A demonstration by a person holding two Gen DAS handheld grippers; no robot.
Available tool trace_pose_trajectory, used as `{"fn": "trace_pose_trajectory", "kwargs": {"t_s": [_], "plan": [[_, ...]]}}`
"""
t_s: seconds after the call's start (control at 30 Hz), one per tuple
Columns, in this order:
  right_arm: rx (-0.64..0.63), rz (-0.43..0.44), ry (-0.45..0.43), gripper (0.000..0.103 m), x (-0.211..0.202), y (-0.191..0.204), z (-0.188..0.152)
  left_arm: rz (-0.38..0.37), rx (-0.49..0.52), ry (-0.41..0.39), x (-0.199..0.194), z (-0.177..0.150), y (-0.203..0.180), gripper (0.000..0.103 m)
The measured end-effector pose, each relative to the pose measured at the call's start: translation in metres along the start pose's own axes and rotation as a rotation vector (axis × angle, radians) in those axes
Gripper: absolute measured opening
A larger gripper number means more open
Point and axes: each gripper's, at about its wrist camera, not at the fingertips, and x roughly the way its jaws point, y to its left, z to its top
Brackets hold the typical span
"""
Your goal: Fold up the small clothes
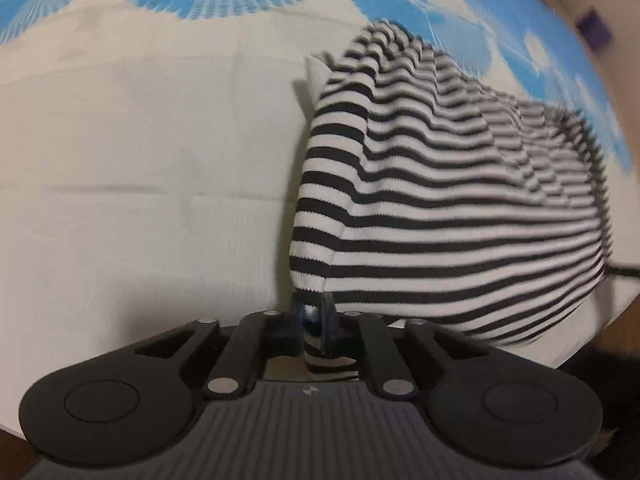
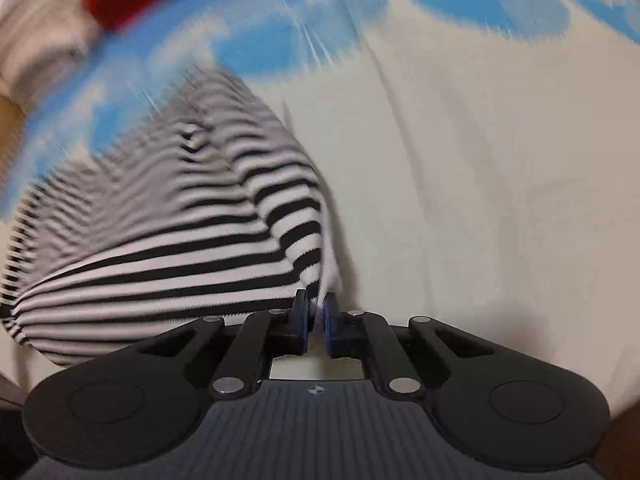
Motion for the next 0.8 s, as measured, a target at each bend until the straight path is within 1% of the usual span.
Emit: {"fn": "trace_pose_trajectory", "kwargs": {"t_s": [0.03, 0.07, 0.13, 0.2, 0.27, 0.37, 0.43, 0.47, 0.5, 0.53, 0.57, 0.6, 0.63, 0.7, 0.77, 0.8], "plan": [[-0.014, -0.011, 0.038, 0.007, 0.006, 0.001, -0.003, 0.016, 0.013, -0.041, -0.007, 0.002, -0.003, 0.012], [-0.039, -0.020, 0.043, 0.008, 0.007, 0.005, -0.005, 0.019, 0.004, -0.087, -0.016, 0.004, -0.004, 0.012], [-0.084, -0.044, 0.001, 0.010, 0.000, 0.011, -0.004, -0.026, -0.036, -0.155, -0.031, 0.008, 0.000, 0.012], [-0.111, -0.050, -0.081, 0.012, -0.012, 0.017, -0.002, -0.086, -0.056, -0.176, -0.038, 0.012, -0.002, 0.012], [-0.139, -0.020, -0.143, 0.012, -0.019, 0.022, -0.002, -0.127, -0.026, -0.144, -0.032, 0.014, -0.010, 0.012], [-0.183, 0.020, -0.173, 0.012, -0.019, 0.030, -0.003, -0.122, 0.049, -0.071, -0.016, 0.007, -0.021, 0.012], [-0.214, 0.050, -0.157, 0.012, -0.010, 0.037, -0.003, -0.074, 0.102, 0.006, 0.004, -0.002, -0.029, 0.014], [-0.232, 0.045, -0.137, 0.012, -0.002, 0.041, -0.003, -0.024, 0.133, 0.050, 0.015, -0.007, -0.031, 0.015], [-0.252, 0.012, -0.104, 0.012, 0.009, 0.043, -0.005, 0.014, 0.150, 0.077, 0.020, -0.012, -0.031, 0.015], [-0.268, -0.034, -0.066, 0.012, 0.016, 0.044, -0.008, 0.032, 0.150, 0.085, 0.021, -0.012, -0.029, 0.015], [-0.283, -0.078, -0.034, 0.012, 0.025, 0.043, -0.010, 0.023, 0.123, 0.080, 0.017, -0.010, -0.026, 0.016], [-0.295, -0.090, -0.034, 0.012, 0.026, 0.042, -0.011, 0.007, 0.091, 0.056, 0.009, -0.007, -0.021, 0.017], [-0.288, -0.085, -0.040, 0.012, 0.024, 0.043, -0.009, -0.006, 0.073, 0.025, 0.002, -0.005, -0.019, 0.018], [-0.238, -0.070, -0.065, 0.012, 0.016, 0.040, -0.005, -0.041, 0.042, -0.046, -0.014, -0.003, -0.013, 0.029], [-0.219, -0.034, -0.121, 0.013, 0.003, 0.039, -0.003, -0.062, 0.011, -0.068, -0.017, -0.002, -0.011, 0.030], [-0.228, -0.015, -0.147, 0.017, -0.001, 0.041, -0.002, -0.057, 0.005, -0.064, -0.015, -0.001, -0.012, 0.030]]}}
